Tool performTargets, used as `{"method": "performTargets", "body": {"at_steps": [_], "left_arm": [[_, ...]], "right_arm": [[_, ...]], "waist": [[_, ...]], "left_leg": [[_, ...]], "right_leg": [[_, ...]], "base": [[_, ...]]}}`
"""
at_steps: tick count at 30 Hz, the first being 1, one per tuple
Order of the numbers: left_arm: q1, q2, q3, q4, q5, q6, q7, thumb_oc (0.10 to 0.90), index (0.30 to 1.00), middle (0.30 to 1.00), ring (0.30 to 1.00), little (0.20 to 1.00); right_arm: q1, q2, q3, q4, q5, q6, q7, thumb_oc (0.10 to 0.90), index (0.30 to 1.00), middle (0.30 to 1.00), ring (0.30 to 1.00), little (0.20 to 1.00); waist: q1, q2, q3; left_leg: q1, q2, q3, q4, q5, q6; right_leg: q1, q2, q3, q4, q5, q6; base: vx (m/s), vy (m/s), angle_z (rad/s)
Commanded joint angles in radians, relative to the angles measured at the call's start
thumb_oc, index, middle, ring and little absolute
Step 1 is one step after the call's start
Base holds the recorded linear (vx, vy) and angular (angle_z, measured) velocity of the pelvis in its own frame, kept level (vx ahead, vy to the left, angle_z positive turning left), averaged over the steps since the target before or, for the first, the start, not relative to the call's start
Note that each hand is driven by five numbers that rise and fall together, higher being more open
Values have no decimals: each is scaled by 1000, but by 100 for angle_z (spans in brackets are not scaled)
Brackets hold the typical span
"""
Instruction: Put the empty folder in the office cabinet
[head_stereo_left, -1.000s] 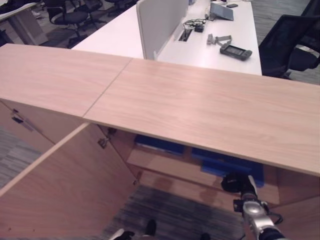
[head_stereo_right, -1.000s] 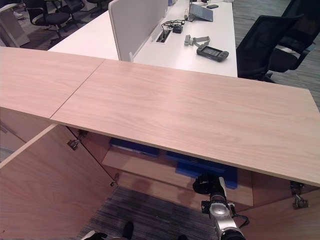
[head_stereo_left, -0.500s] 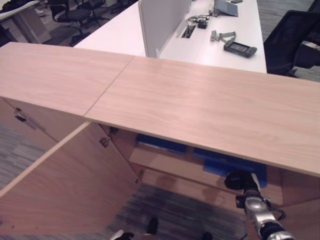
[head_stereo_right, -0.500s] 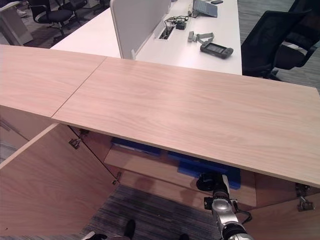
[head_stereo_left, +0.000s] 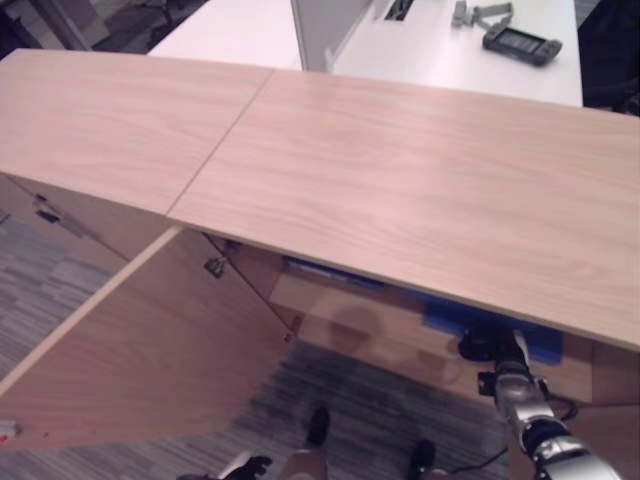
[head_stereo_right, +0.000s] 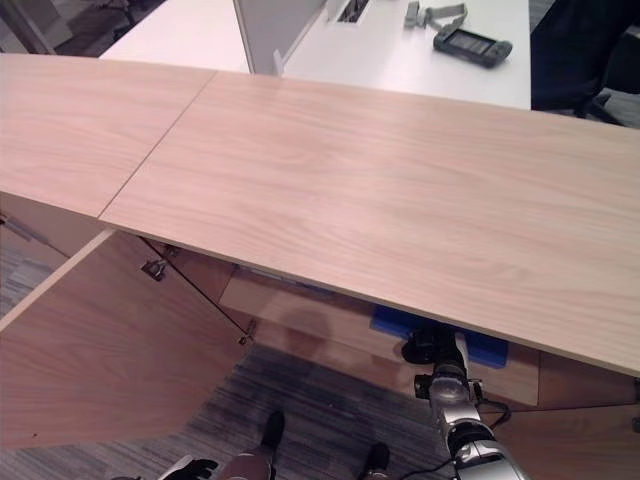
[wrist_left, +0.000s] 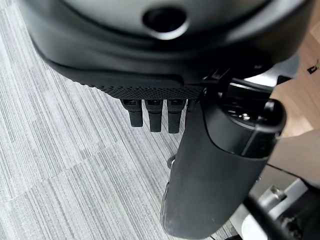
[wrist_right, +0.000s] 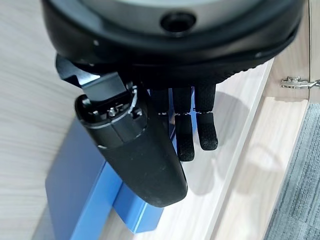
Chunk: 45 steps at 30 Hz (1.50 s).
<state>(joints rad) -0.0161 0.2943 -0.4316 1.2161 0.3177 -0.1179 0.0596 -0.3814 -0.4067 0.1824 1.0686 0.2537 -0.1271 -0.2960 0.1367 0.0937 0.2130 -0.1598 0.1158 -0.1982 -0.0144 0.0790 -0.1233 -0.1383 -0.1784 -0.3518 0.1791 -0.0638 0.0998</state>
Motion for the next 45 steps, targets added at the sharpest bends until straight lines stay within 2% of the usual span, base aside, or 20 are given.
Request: {"method": "performTargets", "body": {"at_steps": [1, 19, 29, 38, 45], "left_arm": [[-24, 17, -31, 23, -31, -13, 26, 800, 900, 900, 900, 900], [-75, 20, -60, -3, -75, -24, 51, 800, 900, 900, 900, 900], [-110, 26, -84, -22, -88, -26, 61, 800, 900, 900, 900, 900], [-111, 29, -108, -24, -80, -26, 59, 800, 900, 900, 900, 900], [-108, 26, -128, -5, -65, -23, 54, 800, 900, 900, 900, 900]], "right_arm": [[-67, -72, -10, -16, 26, -61, -39, 400, 300, 300, 300, 300], [-154, -116, -38, 142, 72, -49, -65, 400, 300, 300, 300, 300], [-232, -181, -42, 200, 75, -36, -79, 400, 300, 300, 300, 300], [-321, -247, -52, 229, 112, -38, -85, 400, 300, 300, 300, 300], [-458, -287, -10, 206, 134, -45, -90, 400, 300, 300, 300, 300]], "waist": [[26, -2, -26], [58, 64, 78], [70, 100, 129], [78, 110, 127], [86, 100, 100]], "left_leg": [[15, 2, -31, -47, -1, 13], [-68, -14, -54, -15, 23, 16], [-111, -32, -61, -6, 39, 15], [-118, -42, -61, -9, 39, 13], [-116, -42, -56, -21, 40, 11]], "right_leg": [[-48, -51, 68, 167, -71, 61], [-142, -79, 68, 243, -83, 64], [-195, -93, 71, 284, -90, 64], [-209, -104, 72, 300, -101, 67], [-208, -103, 72, 284, -90, 70]], "base": [[-37, 5, 3], [-47, 10, 4], [-51, 9, 4], [-8, 1, 4], [0, 0, 0]]}}
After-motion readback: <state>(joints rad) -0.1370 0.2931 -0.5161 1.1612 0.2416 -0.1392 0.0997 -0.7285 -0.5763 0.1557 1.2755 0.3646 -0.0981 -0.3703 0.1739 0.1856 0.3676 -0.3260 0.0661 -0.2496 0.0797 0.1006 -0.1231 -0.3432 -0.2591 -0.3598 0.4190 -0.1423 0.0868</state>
